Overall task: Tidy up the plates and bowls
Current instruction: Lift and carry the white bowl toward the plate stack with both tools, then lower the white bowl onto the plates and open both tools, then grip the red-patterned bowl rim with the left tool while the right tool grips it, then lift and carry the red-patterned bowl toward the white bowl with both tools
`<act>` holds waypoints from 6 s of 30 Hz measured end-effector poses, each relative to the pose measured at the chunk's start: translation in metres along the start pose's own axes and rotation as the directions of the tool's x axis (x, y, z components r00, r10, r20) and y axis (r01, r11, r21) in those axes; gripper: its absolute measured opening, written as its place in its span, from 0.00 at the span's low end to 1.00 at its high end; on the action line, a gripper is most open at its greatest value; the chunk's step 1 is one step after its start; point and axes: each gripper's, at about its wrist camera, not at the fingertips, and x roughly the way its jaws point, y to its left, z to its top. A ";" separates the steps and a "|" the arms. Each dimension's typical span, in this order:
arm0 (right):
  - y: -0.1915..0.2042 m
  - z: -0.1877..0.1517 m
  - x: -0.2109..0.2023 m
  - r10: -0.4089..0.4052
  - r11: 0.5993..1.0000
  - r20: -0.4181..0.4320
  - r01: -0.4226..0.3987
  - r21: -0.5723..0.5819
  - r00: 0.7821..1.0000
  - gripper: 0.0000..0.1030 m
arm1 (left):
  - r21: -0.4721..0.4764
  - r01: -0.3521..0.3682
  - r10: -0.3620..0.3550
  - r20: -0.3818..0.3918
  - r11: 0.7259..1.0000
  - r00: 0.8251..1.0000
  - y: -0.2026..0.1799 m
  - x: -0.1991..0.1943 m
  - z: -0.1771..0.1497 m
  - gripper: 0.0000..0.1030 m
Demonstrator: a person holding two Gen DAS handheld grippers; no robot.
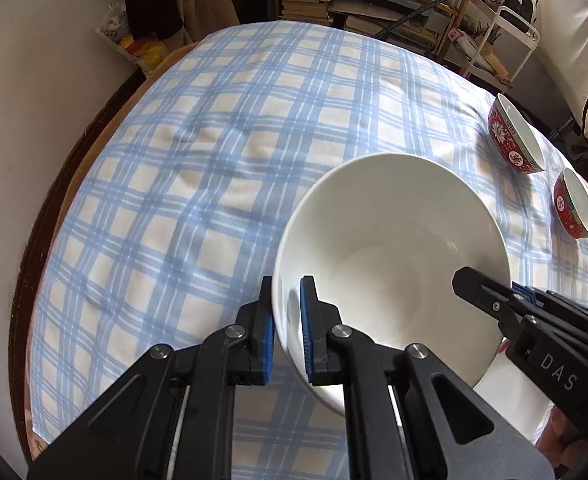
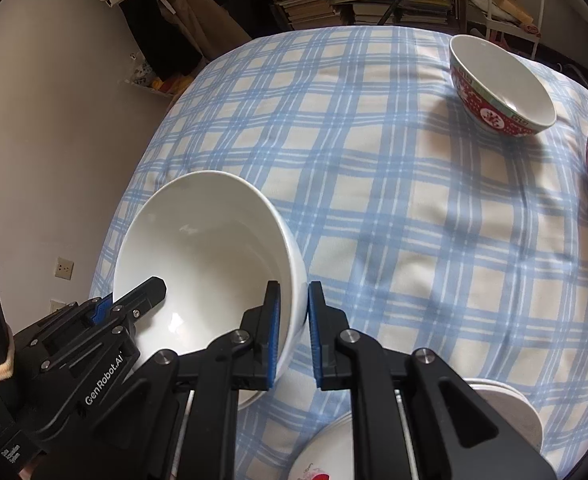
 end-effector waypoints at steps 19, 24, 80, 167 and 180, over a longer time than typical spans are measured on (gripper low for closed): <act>0.000 -0.048 0.012 -0.002 1.000 -0.044 0.001 -0.022 0.999 0.13 | -0.014 0.007 -0.007 0.007 1.000 1.000 0.009 0.007 -0.038 0.10; 0.003 -0.049 0.012 -0.012 0.999 -0.043 0.011 -0.031 0.999 0.13 | -0.067 0.040 -0.041 -0.018 0.997 0.999 0.017 0.014 -0.040 0.09; -0.106 0.015 -0.119 -0.191 0.982 0.263 0.181 0.061 0.946 0.57 | 0.243 -0.020 -0.040 0.238 0.970 0.970 -0.089 -0.071 0.031 0.88; -0.236 0.019 -0.135 -0.105 0.971 0.143 0.070 0.231 0.984 0.11 | 0.222 0.284 -0.274 -0.074 0.933 0.959 -0.270 -0.006 0.042 0.09; -0.151 -0.010 -0.130 -0.049 0.988 0.150 0.025 0.154 0.987 0.11 | 0.132 0.232 -0.229 -0.033 0.964 0.973 -0.179 -0.042 0.013 0.09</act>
